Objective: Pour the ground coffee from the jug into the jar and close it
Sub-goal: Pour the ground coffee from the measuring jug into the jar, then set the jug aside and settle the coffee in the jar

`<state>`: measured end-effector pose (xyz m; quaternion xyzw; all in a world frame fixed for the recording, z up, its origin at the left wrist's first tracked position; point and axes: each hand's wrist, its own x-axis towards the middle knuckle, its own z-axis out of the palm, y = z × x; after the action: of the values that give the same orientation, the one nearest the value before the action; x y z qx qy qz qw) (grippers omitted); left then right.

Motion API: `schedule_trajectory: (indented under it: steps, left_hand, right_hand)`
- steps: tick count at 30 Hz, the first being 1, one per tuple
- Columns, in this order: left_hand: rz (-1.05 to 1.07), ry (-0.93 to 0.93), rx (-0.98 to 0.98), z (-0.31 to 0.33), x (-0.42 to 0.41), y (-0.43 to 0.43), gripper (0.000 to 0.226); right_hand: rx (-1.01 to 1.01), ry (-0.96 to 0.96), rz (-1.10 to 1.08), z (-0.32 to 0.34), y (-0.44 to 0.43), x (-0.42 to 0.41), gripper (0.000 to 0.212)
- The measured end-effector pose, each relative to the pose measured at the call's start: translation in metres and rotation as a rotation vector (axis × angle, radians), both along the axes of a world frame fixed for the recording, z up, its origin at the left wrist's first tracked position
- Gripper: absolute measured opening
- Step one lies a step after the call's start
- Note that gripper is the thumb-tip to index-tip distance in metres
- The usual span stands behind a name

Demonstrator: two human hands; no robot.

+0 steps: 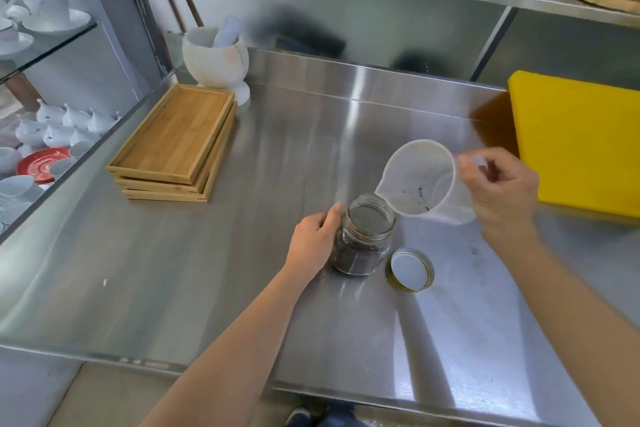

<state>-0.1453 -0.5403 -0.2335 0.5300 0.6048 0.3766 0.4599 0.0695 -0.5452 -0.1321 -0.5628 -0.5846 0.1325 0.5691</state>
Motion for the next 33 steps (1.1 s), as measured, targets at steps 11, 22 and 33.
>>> schedule_trajectory:
  steps: [11, 22, 33]
  left_hand:
    - [0.019, 0.018, 0.0, -0.003, 0.0, 0.0, 0.048]
    - [0.024, -0.001, -0.012, -0.005, 0.001, 0.0, 0.047]
    - [0.048, -0.067, 0.0, -0.005, 0.003, -0.002, 0.045]
  right_hand:
    - [-0.357, 0.655, -0.381, -0.064, -0.001, 0.043, 0.018]
    - [-0.486, 0.65, -0.409, -0.09, -0.009, 0.054, 0.015]
    - [-0.149, 0.077, -0.319, -0.049, -0.014, 0.034, 0.018]
